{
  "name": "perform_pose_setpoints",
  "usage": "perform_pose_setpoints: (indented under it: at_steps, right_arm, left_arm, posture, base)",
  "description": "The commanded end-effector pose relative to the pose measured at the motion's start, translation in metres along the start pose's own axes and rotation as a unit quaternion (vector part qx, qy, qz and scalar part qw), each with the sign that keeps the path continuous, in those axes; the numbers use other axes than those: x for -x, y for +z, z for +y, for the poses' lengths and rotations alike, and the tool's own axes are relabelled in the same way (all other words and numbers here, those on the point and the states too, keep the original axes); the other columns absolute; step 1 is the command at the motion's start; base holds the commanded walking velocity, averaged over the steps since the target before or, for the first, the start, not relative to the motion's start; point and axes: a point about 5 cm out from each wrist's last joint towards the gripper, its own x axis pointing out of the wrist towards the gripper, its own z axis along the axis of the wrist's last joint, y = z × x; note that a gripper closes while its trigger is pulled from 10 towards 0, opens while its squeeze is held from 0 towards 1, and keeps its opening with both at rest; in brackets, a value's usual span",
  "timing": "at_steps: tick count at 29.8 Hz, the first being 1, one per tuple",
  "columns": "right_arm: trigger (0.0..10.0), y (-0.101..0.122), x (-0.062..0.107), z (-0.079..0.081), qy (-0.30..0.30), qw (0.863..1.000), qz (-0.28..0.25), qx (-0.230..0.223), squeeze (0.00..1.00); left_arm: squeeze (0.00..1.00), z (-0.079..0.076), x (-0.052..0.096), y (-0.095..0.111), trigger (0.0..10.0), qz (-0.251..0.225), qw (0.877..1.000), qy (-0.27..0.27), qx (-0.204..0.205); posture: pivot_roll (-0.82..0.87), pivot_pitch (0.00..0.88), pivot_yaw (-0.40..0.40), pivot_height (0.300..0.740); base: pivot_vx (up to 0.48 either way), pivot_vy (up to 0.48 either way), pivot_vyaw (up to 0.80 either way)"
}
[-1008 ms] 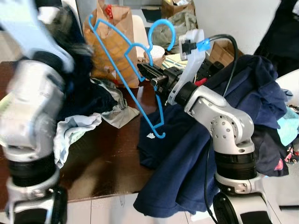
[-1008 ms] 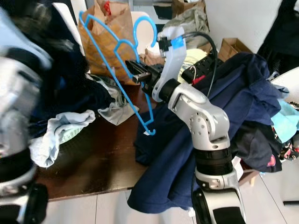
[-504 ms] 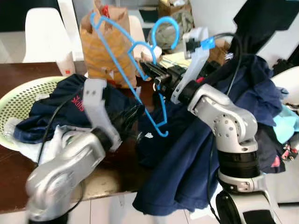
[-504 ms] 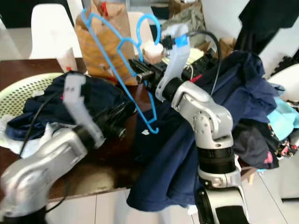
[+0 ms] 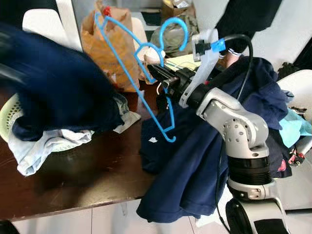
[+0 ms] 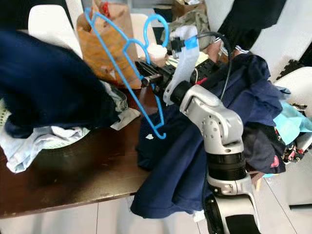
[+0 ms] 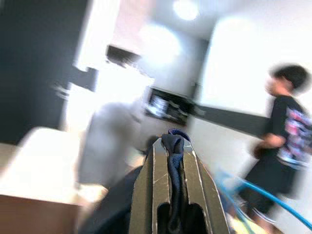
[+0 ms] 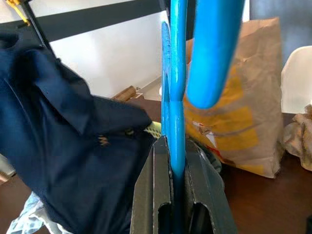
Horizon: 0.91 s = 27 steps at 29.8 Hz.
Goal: Hang hanger
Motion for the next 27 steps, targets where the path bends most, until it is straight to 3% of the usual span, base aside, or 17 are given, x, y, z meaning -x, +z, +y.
perform_pose_setpoints:
  at_steps: [1,2,3,5,7,8,9,11,13,16,17,18,20,25,27]
  right_arm:
    - [10.0,0.001,-0.003,0.004,0.015,1.0,-0.005,0.003,0.0]
    - [10.0,0.001,-0.003,0.004,0.017,1.0,-0.005,0.002,0.0]
    - [10.0,0.002,-0.004,0.005,0.019,1.0,-0.004,0.003,0.0]
    - [10.0,0.002,-0.004,0.005,0.019,1.0,-0.004,0.003,0.0]
    - [10.0,0.002,-0.003,0.003,0.019,1.0,-0.002,0.005,0.0]
    - [10.0,0.003,-0.003,0.002,0.019,1.0,0.0,0.006,0.0]
    - [10.0,0.003,-0.003,0.002,0.019,1.0,0.0,0.006,0.0]
    - [10.0,0.002,-0.003,0.001,0.019,1.0,0.001,0.006,0.0]
    - [10.0,0.002,-0.003,0.0,0.019,1.0,0.001,0.006,0.0]
    - [10.0,-0.001,-0.006,0.003,0.03,0.999,0.008,0.007,0.0]
    - [10.0,-0.001,-0.006,0.003,0.03,0.999,0.008,0.007,0.0]
    - [10.0,-0.001,-0.006,0.003,0.032,0.999,0.009,0.007,0.0]
    - [10.0,-0.001,-0.006,0.003,0.031,0.999,0.009,0.008,0.0]
    - [10.0,-0.002,-0.005,0.002,0.031,0.999,0.01,0.009,0.0]
    - [10.0,-0.002,-0.005,0.002,0.033,0.999,0.011,0.01,0.0]
  left_arm:
    - [0.0,0.004,0.002,0.005,0.0,-0.009,1.0,0.013,-0.009]
    - [0.0,0.013,0.008,0.011,0.0,-0.019,0.999,0.043,-0.013]
    - [0.0,0.02,0.032,-0.008,0.0,0.029,0.998,0.062,-0.01]
    - [0.0,0.02,0.032,-0.008,0.0,0.029,0.998,0.062,-0.01]
    - [0.0,0.031,0.101,-0.052,0.0,0.167,0.98,0.106,0.02]
    - [0.0,0.033,0.123,-0.059,0.0,0.205,0.97,0.126,0.034]
    - [0.0,0.033,0.123,-0.059,0.0,0.205,0.97,0.126,0.034]
    - [0.0,0.039,0.137,-0.063,0.0,0.226,0.962,0.151,0.037]
    - [0.0,0.042,0.138,-0.063,0.0,0.228,0.96,0.16,0.031]
    - [0.0,0.082,0.191,-0.076,0.0,0.248,0.917,0.311,-0.001]
    - [0.0,0.082,0.191,-0.076,0.0,0.248,0.917,0.311,-0.001]
    - [0.0,0.088,0.2,-0.077,0.0,0.253,0.907,0.336,-0.011]
    - [0.0,0.087,0.2,-0.078,0.0,0.253,0.906,0.339,-0.016]
    - [0.0,0.078,0.197,-0.081,0.0,0.257,0.912,0.319,-0.001]
    - [0.0,0.075,0.194,-0.081,3.0,0.273,0.914,0.299,-0.023]
  posture:
    - [0.03,0.125,-0.052,0.74]
    - [0.03,0.126,-0.052,0.74]
    - [0.02,0.129,-0.049,0.74]
    - [0.02,0.129,-0.049,0.74]
    - [0.04,0.141,-0.057,0.74]
    - [0.04,0.141,-0.057,0.74]
    - [0.04,0.141,-0.057,0.74]
    - [0.05,0.141,-0.06,0.74]
    - [0.05,0.141,-0.06,0.74]
    - [0.05,0.14,-0.065,0.74]
    - [0.05,0.14,-0.065,0.74]
    - [0.05,0.14,-0.065,0.74]
    - [0.05,0.14,-0.062,0.74]
    - [0.05,0.138,-0.059,0.74]
    - [0.04,0.139,-0.059,0.74]
  base:
    - [0.0,0.0,0.0]
    - [0.0,0.0,0.0]
    - [0.0,0.0,0.0]
    - [0.0,0.0,0.0]
    - [0.0,0.0,0.0]
    - [0.0,0.0,0.0]
    - [0.0,0.0,0.0]
    - [0.0,0.0,0.0]
    - [0.0,0.0,0.0]
    - [0.0,0.0,0.0]
    - [0.0,0.0,0.0]
    - [0.0,0.0,0.0]
    - [0.0,0.0,0.0]
    - [0.0,0.0,0.0]
    - [0.0,0.0,0.0]
